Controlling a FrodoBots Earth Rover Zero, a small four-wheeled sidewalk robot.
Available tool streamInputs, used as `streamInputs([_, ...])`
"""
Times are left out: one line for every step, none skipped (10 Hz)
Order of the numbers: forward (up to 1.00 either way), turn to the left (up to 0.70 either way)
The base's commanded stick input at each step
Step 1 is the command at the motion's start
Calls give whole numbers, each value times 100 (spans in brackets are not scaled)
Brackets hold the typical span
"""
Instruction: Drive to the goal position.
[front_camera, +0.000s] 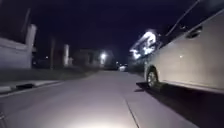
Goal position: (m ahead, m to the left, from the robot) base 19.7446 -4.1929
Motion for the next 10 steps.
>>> streamInputs([50,0])
streamInputs([50,0])
streamInputs([50,-3])
streamInputs([50,-41])
streamInputs([50,-50])
streamInputs([50,-50])
streamInputs([50,-50])
streamInputs([50,-50])
streamInputs([50,0])
streamInputs([50,0])
